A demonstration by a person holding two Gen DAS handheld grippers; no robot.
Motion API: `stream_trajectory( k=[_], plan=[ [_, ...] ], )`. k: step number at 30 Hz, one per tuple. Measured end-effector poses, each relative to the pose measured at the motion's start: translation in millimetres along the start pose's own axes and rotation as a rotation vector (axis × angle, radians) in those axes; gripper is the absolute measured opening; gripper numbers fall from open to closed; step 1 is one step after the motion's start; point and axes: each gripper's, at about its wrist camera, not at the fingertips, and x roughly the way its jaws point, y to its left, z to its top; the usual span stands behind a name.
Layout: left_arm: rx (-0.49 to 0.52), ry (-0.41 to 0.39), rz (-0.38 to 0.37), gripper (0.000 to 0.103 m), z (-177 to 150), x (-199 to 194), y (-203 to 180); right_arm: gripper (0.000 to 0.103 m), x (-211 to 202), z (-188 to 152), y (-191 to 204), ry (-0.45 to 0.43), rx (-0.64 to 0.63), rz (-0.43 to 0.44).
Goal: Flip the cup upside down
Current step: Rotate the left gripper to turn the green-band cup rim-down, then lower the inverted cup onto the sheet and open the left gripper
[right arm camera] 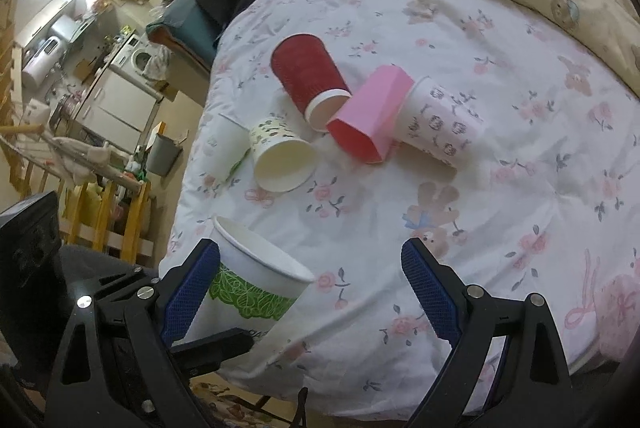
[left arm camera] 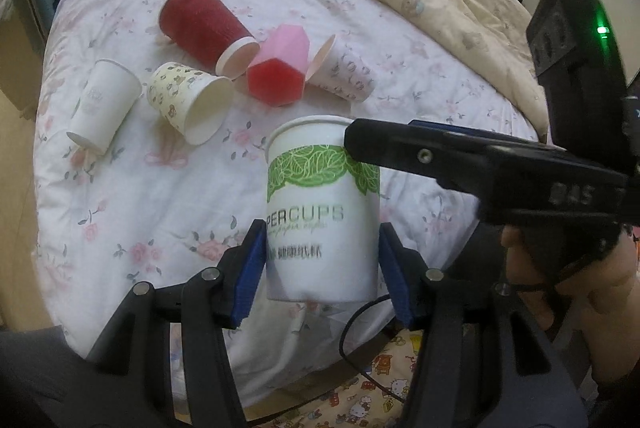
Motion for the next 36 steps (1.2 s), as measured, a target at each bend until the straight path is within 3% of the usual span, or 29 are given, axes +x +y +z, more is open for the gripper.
stream_trajectory(
  k=[5,23,25,30,36],
  plan=[
    [0.015,-0.025,0.011,0.051,-1,-7,-4,0.095,5,-1,-11,0.023,0.050,-0.033],
    [0.008,-0.092,0.036,0.051,5,-19,0,0.095,23,-10,-35,0.121,0.187,0.004],
    [-0.019,-0.096,0.067,0.051,12,-20,5,0.095,13,-7,-37,0.085,0.198,0.002],
    [-0.130,-0.119,0.155,0.051,44,-14,24,0.095,-35,-2,-46,-0.112,0.208,-0.088],
    [-0.162,-0.081,0.238,0.051,67,31,18,0.095,-60,-9,-63,-0.179,0.254,-0.162]
  ],
)
